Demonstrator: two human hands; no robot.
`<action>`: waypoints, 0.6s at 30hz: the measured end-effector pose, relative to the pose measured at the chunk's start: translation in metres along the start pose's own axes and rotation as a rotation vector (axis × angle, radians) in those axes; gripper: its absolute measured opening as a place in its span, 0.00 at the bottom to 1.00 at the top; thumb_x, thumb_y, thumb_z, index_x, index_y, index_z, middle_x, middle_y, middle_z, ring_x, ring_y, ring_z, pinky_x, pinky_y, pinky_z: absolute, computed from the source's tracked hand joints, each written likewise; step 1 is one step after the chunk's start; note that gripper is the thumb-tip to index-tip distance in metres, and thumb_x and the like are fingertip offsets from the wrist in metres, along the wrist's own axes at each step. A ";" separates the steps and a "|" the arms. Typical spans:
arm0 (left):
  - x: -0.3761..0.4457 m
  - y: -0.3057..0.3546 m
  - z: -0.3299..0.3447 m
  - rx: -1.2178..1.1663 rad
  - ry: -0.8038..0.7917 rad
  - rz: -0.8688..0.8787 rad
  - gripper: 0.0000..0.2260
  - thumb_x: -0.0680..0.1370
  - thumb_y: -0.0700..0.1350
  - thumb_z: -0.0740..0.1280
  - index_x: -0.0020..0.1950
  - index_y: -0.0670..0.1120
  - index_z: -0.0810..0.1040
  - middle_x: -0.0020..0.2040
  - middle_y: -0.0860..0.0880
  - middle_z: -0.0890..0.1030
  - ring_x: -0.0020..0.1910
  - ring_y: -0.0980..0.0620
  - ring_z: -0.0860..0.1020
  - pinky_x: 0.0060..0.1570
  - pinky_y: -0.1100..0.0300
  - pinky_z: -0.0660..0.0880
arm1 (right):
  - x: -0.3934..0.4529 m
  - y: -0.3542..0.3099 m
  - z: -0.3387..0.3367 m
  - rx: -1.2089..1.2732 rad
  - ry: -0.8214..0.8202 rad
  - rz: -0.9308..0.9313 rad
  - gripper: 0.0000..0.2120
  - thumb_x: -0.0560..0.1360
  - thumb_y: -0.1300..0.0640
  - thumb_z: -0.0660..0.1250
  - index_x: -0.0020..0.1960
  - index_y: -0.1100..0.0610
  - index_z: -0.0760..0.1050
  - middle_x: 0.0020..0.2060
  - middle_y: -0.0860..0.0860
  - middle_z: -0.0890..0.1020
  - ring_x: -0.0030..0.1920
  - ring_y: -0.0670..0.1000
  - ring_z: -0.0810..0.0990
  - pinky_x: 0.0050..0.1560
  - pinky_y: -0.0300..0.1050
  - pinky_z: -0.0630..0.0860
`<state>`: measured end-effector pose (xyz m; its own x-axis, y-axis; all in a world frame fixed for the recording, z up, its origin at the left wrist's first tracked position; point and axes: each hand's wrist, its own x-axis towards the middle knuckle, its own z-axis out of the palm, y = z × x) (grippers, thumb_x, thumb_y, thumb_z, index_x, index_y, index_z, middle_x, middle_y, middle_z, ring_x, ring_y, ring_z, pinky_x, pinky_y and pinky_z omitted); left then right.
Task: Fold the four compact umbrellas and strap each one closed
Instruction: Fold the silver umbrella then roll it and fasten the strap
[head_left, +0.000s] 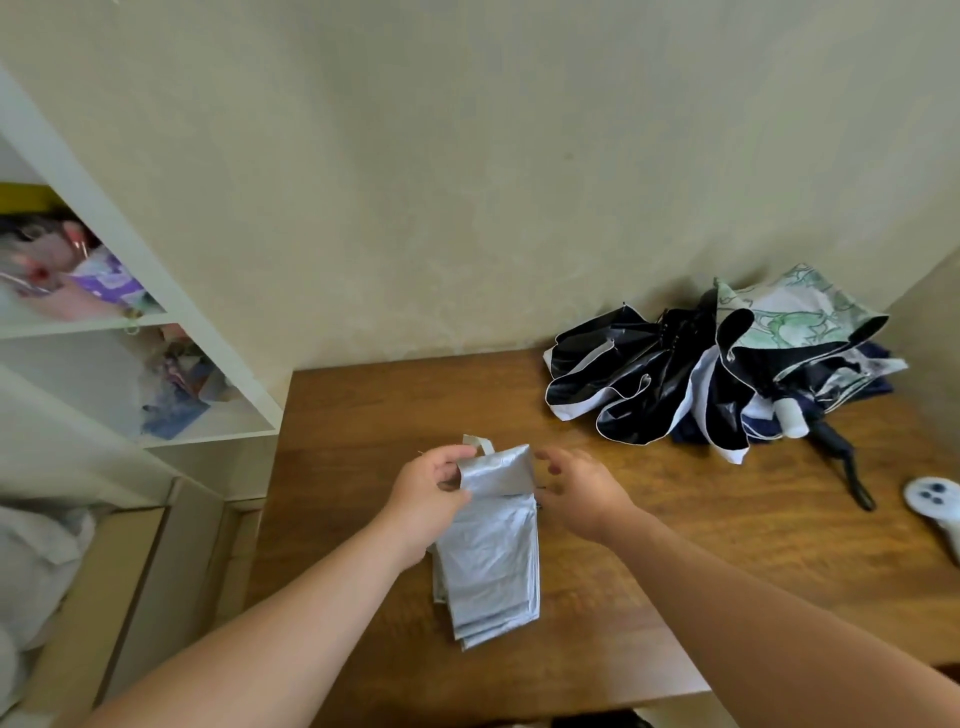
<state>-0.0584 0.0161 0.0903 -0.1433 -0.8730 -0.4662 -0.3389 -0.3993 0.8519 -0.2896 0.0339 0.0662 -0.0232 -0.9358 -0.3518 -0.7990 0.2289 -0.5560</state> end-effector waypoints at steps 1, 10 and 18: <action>-0.003 -0.004 0.000 -0.004 -0.001 -0.006 0.24 0.79 0.32 0.71 0.63 0.61 0.80 0.61 0.54 0.84 0.58 0.55 0.82 0.51 0.58 0.83 | -0.003 0.003 0.004 -0.016 0.004 -0.016 0.31 0.78 0.49 0.71 0.79 0.45 0.66 0.65 0.48 0.75 0.62 0.49 0.78 0.62 0.47 0.78; -0.019 -0.029 0.008 -0.079 -0.020 -0.013 0.19 0.76 0.45 0.79 0.63 0.61 0.82 0.58 0.51 0.84 0.58 0.54 0.82 0.53 0.59 0.80 | -0.009 0.001 0.017 0.030 0.055 -0.123 0.32 0.75 0.51 0.76 0.76 0.44 0.68 0.63 0.45 0.74 0.58 0.46 0.78 0.60 0.48 0.80; -0.019 -0.035 0.014 0.055 0.053 0.069 0.18 0.76 0.42 0.79 0.58 0.62 0.82 0.50 0.48 0.85 0.50 0.49 0.84 0.51 0.51 0.84 | -0.006 -0.004 0.019 0.012 0.124 -0.227 0.14 0.75 0.55 0.76 0.60 0.48 0.81 0.51 0.44 0.74 0.53 0.47 0.75 0.56 0.45 0.76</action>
<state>-0.0564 0.0503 0.0660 -0.1191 -0.9120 -0.3926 -0.3810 -0.3231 0.8663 -0.2747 0.0435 0.0566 0.0822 -0.9891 -0.1224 -0.7852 0.0114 -0.6192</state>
